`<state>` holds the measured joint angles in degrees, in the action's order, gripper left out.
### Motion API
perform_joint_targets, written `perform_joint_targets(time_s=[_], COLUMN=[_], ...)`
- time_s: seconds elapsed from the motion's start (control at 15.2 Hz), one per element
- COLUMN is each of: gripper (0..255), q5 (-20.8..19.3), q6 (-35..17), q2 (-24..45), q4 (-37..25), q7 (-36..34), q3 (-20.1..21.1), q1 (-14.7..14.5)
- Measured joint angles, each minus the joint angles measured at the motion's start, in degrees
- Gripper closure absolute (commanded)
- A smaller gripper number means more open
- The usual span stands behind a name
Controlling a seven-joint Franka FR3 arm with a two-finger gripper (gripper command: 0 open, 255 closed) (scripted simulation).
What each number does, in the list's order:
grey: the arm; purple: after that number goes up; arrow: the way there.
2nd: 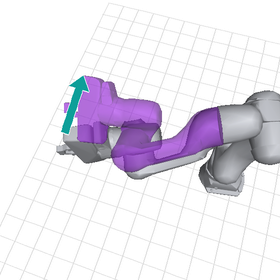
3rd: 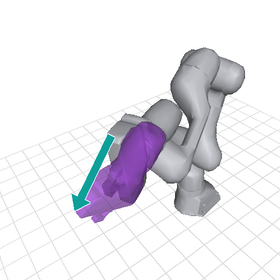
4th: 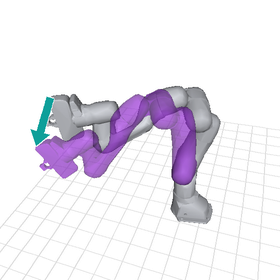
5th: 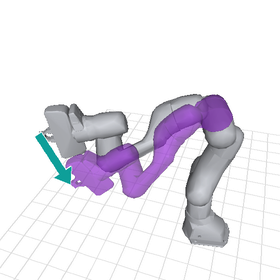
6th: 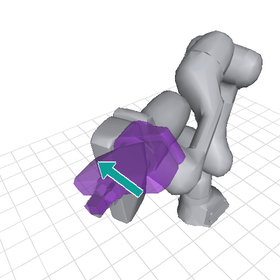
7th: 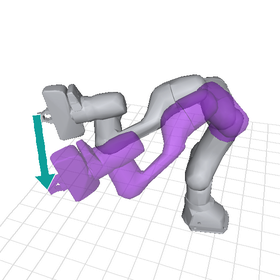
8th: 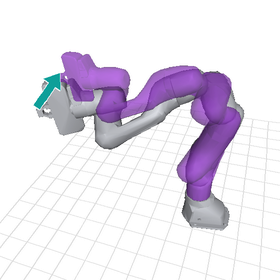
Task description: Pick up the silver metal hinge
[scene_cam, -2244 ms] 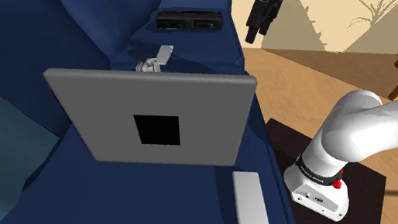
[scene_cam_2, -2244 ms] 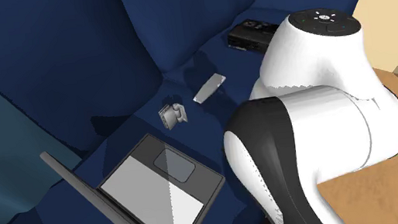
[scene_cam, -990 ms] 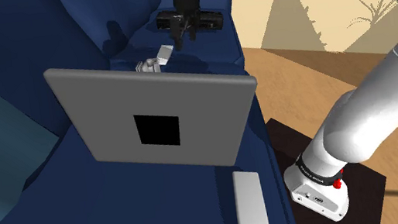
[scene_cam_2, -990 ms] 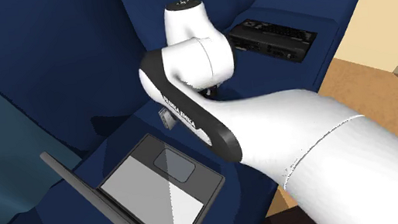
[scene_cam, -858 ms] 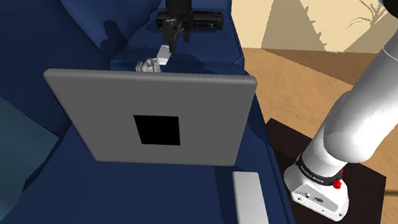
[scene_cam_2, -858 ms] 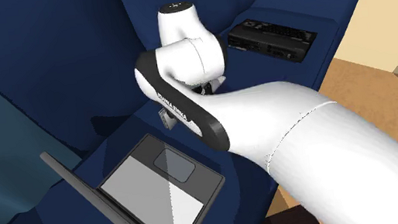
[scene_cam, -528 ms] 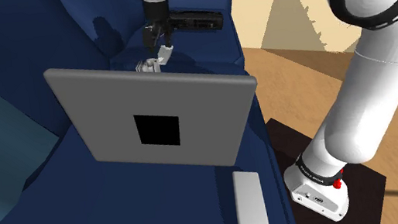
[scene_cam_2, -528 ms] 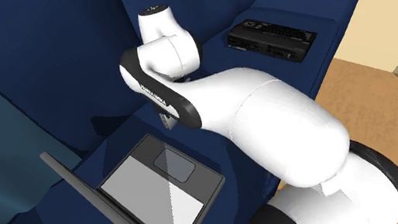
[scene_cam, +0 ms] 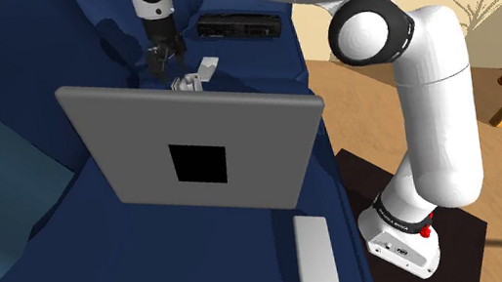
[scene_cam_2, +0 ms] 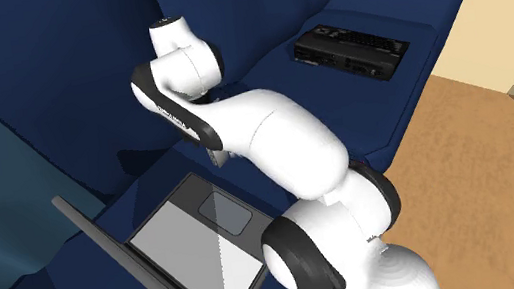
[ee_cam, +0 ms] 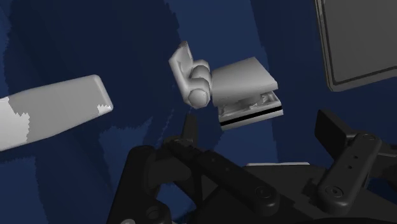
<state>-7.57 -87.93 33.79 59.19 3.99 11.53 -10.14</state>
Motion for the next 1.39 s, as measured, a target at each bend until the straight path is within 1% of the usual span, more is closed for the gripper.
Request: perform_joint_targets(time_s=[0.07,0.2,0.53,0.59,1.25,1.39], gripper=[0,0,0,255,255,255], q5=[-0.22,-0.31,-0.3,-0.3,-0.31,-0.3], q6=[0.16,-1.07,-5.13,-5.41,-5.8,-4.71], q2=[1.17,1.55,1.07,1.01,0.81,1.1], q4=[-1.17,-0.2,4.4,4.73,5.15,3.88], q7=[0.15,0.27,-0.01,0.01,0.04,0.12], q3=[-0.06,-0.1,-0.07,-0.08,-0.1,-0.1], q1=[-0.21,-0.11,0.2,0.25,0.35,0.25])
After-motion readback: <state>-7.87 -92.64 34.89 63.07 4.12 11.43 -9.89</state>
